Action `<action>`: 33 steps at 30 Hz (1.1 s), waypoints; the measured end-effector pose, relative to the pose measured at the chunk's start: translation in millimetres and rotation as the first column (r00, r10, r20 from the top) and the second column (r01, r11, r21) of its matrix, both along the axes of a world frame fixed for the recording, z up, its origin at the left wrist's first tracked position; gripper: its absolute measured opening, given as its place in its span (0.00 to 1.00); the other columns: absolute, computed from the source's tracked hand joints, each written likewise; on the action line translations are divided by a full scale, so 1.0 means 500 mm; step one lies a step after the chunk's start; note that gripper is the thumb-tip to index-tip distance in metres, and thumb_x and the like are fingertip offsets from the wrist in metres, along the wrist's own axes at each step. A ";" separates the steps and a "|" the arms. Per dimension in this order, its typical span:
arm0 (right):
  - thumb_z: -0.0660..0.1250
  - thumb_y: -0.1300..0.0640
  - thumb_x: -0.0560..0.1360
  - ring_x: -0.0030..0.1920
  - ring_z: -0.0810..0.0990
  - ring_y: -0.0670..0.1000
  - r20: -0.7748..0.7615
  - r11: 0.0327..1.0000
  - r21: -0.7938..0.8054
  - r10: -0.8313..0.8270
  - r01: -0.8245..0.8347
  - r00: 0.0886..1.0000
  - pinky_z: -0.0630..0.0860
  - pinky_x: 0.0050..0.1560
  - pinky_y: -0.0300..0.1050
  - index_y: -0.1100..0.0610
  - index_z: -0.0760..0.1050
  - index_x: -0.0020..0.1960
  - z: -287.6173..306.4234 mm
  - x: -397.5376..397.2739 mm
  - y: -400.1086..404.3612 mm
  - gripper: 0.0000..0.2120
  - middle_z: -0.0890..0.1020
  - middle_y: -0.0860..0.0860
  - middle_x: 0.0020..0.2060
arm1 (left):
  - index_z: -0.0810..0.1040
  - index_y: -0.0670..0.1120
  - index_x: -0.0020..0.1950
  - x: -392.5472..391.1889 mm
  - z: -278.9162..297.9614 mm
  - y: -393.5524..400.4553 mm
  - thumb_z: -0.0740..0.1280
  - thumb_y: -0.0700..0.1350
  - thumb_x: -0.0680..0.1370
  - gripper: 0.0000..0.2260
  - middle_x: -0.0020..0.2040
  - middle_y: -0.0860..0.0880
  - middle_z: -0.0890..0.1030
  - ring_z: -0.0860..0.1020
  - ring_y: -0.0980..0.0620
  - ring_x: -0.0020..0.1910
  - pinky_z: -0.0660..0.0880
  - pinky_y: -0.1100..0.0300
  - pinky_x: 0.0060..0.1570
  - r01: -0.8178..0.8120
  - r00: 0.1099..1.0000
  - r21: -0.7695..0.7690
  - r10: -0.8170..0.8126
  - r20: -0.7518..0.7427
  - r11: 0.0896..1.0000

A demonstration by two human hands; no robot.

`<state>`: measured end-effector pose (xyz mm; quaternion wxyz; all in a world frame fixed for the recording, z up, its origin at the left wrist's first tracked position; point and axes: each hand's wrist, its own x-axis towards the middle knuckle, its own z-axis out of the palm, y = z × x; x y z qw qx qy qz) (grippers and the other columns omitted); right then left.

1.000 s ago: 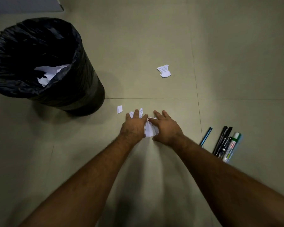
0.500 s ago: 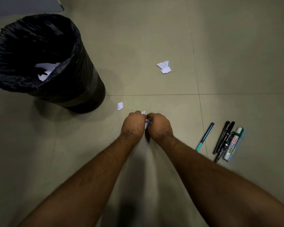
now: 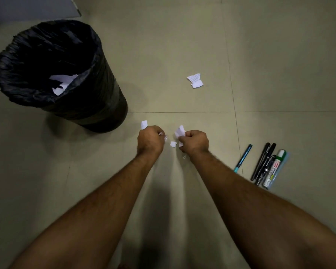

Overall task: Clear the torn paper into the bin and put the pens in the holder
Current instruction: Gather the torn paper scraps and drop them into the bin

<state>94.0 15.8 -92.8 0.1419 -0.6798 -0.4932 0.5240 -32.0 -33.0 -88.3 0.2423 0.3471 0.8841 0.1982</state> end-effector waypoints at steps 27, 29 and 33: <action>0.70 0.55 0.73 0.58 0.81 0.54 0.154 0.672 0.507 0.546 -0.540 0.824 0.75 0.53 0.42 0.55 0.79 0.62 0.453 -0.472 -0.011 0.17 0.83 0.53 0.57 | 0.79 0.47 0.61 -0.396 0.435 -0.038 0.67 0.38 0.75 0.15 0.57 0.45 0.81 0.79 0.44 0.55 0.75 0.58 0.49 -0.156 0.964 0.174 0.188 -0.187 0.972; 0.69 0.60 0.73 0.63 0.78 0.52 0.121 0.687 0.488 0.558 -0.539 0.821 0.74 0.62 0.43 0.54 0.75 0.67 0.455 -0.468 -0.013 0.23 0.81 0.52 0.63 | 0.79 0.48 0.62 -0.396 0.438 -0.031 0.67 0.39 0.74 0.16 0.58 0.45 0.81 0.79 0.44 0.56 0.77 0.55 0.52 -0.142 0.965 0.173 0.175 -0.193 0.975; 0.67 0.65 0.71 0.60 0.80 0.51 -0.036 0.744 0.494 0.534 -0.450 0.845 0.76 0.62 0.42 0.54 0.78 0.65 0.453 -0.457 -0.004 0.23 0.82 0.51 0.59 | 0.81 0.49 0.57 -0.384 0.443 -0.020 0.65 0.37 0.74 0.14 0.54 0.47 0.83 0.81 0.46 0.53 0.78 0.57 0.50 -0.139 0.971 0.207 0.174 -0.162 0.968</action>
